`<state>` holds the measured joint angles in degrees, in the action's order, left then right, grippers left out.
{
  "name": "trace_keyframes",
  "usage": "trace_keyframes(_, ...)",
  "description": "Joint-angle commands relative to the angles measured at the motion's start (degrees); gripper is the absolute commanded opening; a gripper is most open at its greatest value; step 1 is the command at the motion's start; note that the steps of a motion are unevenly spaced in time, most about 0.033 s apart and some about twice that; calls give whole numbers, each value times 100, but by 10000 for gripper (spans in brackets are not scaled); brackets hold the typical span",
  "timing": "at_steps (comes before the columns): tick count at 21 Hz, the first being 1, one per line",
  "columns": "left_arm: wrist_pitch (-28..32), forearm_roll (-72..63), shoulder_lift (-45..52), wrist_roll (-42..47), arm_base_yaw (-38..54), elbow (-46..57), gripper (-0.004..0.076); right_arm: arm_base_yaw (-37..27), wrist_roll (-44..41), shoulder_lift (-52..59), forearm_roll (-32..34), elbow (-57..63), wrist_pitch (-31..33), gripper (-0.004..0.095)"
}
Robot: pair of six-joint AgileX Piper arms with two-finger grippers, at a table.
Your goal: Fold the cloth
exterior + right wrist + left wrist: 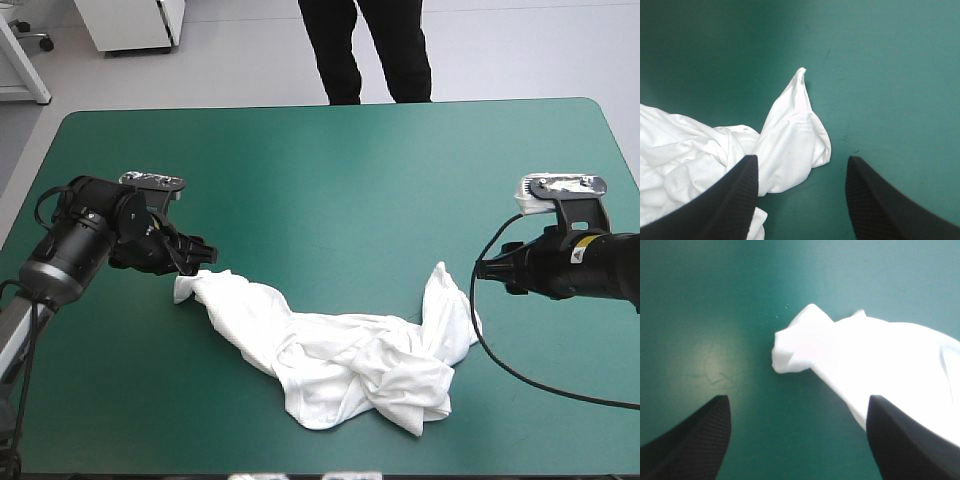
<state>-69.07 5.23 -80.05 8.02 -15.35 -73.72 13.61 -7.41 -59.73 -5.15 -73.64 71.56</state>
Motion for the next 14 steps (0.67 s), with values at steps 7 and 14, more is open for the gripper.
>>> trace_keyframes(7,334,-324,-1061,-485,578,-140,546,-2,-8,83,31,-143,-80,495)
trace_keyframes(14,872,-746,-1846,-509,578,578,545,-2,-8,83,31,-143,-93,495)
